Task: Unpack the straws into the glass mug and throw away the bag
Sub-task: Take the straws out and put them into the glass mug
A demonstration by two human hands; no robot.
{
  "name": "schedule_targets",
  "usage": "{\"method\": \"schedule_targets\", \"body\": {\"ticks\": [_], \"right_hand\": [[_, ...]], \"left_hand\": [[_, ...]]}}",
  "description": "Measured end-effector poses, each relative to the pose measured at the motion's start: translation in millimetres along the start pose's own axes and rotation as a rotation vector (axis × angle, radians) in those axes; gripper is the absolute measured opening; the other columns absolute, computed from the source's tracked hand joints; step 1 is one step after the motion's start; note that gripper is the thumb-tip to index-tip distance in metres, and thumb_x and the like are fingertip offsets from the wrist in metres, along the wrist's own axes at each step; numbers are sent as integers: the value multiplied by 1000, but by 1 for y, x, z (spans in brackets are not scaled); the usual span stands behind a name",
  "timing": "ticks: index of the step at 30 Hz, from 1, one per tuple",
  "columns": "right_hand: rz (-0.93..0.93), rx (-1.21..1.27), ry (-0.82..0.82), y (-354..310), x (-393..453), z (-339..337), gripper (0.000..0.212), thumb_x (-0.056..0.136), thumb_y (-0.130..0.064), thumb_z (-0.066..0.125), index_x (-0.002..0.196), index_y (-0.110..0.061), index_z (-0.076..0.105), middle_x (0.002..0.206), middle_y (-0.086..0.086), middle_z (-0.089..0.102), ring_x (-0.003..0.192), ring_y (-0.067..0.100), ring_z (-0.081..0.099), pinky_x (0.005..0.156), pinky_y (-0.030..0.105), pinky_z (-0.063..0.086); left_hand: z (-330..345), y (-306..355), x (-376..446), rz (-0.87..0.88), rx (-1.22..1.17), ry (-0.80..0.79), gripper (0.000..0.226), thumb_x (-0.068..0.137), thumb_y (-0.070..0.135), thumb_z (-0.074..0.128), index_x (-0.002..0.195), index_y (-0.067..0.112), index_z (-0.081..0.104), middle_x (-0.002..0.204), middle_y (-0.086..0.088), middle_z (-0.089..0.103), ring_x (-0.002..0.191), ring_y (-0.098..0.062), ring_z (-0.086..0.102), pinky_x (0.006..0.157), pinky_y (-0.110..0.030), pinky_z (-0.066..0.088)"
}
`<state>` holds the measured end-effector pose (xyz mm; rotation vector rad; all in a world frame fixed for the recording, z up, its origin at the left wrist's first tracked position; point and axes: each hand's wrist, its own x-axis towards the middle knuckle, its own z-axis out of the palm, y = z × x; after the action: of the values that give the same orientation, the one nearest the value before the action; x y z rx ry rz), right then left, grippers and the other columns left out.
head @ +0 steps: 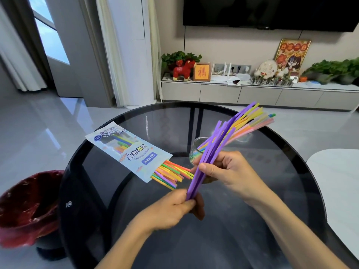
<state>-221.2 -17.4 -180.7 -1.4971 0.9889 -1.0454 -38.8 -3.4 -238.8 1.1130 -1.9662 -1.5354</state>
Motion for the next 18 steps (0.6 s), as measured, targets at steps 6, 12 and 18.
{"method": "schedule_targets", "body": {"ticks": [6,12,18], "right_hand": [[35,57,48,-6,-1,-4,14,87,-1,65,99,4,70,86,18,77,76,24,76,64,29,60],[-170,339,726,-27,23,-33,8,90,-5,65,91,1,71,78,9,76,71,23,74,68,35,62],[-182,-21,969,0,53,-35,15,86,-19,70,72,-14,71,71,8,69,66,18,64,69,50,61]], "left_hand": [[1,10,-8,-58,-204,-116,17,102,3,40,108,7,55,107,-17,66,95,-23,67,84,-28,53],[-25,22,-8,-25,-304,704,17,93,15,59,100,29,65,105,0,71,89,-12,67,92,-41,52],[-27,21,-11,-60,-279,787,13,92,14,61,92,26,66,85,11,72,78,-1,68,78,-27,52]]}}
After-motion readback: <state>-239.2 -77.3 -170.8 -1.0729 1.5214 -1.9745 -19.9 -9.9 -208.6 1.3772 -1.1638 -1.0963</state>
